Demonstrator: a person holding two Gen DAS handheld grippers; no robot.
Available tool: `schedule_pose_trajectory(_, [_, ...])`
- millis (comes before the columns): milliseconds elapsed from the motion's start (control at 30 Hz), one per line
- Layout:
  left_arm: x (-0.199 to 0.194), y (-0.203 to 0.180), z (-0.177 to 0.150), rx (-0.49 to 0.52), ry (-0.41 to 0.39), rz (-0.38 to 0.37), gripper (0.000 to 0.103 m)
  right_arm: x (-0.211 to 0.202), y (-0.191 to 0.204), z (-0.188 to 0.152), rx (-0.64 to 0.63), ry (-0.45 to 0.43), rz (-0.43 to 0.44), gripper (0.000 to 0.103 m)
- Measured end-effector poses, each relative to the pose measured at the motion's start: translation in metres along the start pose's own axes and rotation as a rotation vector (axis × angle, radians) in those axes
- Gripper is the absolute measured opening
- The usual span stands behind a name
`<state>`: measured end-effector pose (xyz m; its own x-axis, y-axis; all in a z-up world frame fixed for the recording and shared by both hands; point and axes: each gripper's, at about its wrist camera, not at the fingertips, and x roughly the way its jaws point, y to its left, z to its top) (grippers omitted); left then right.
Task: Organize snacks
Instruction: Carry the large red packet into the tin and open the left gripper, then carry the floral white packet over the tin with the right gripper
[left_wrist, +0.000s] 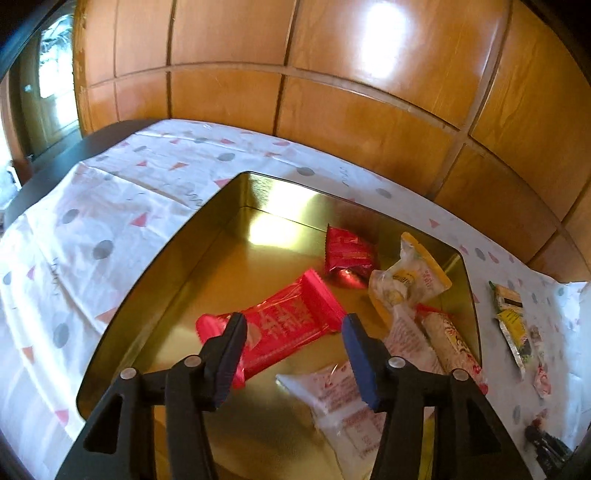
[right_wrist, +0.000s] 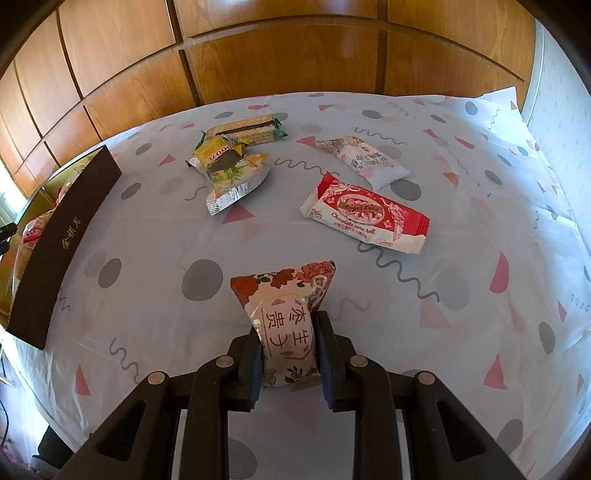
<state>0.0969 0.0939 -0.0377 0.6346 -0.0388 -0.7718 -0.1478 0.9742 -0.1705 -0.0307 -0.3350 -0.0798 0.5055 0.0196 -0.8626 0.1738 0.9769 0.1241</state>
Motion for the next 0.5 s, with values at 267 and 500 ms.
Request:
schedule_pose_trajectory(267, [-0.022,-0.005,-0.017,0.06,-0.038,0.01,0.068,-0.002,0.004,-0.001,-0.008,0.001,0.001,0.025])
schedule_pose_trajectory(500, [-0.038,-0.013,-0.028,0.097,-0.069,0.011,0.071,-0.002,0.011,-0.004,-0.015,0.001,0.009,0.025])
